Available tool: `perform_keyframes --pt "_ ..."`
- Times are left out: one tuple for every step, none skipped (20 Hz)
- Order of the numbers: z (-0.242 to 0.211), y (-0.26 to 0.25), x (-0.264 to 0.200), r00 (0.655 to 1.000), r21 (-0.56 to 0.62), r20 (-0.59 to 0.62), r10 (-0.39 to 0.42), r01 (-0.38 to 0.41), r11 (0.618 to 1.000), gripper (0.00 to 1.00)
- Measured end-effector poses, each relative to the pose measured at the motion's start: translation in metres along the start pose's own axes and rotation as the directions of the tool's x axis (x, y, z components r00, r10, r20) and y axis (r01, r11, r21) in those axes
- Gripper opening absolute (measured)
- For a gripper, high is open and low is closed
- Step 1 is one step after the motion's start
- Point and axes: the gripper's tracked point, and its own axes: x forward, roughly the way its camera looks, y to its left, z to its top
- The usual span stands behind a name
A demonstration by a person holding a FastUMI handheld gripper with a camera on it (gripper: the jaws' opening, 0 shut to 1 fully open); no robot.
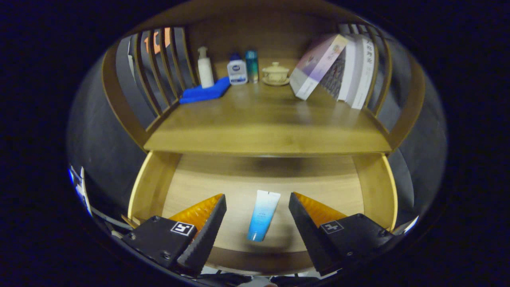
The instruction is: Pull open the drawer, take out the items inside it, and place them on the countertop above the cabinet.
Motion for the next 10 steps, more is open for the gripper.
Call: perform_keyframes --pt "-0.007 0.002 0.009 0.999 -0.006 -0.043 -0.005 0.004 1.000 1.00" --pt "-0.010 0.002 0.013 0.998 -0.004 -0.067 -0.016 0.015 1.000 1.00" --pt "-0.014 0.003 0.019 0.994 -0.003 -0.104 -0.021 0.021 1.000 1.00" --pt "-0.021 0.004 0.026 0.990 0.006 -0.143 -0.018 0.019 1.000 1.00" --pt "-0.027 0.004 0.031 0.982 0.023 -0.188 -0.015 0.020 1.000 0.99" --pt "-0.031 0.004 0.036 0.976 0.035 -0.218 -0.012 0.020 0.999 0.99" --pt "-0.034 0.004 0.040 0.970 0.037 -0.242 -0.018 0.027 0.999 1.00" --pt "-0.038 0.003 0.044 0.963 0.031 -0.269 -0.026 0.036 0.999 0.99" --pt "-0.041 0.003 0.045 0.957 0.032 -0.289 -0.031 0.042 0.999 0.99" --pt "-0.045 0.003 0.048 0.950 0.032 -0.311 -0.036 0.048 0.998 0.98"
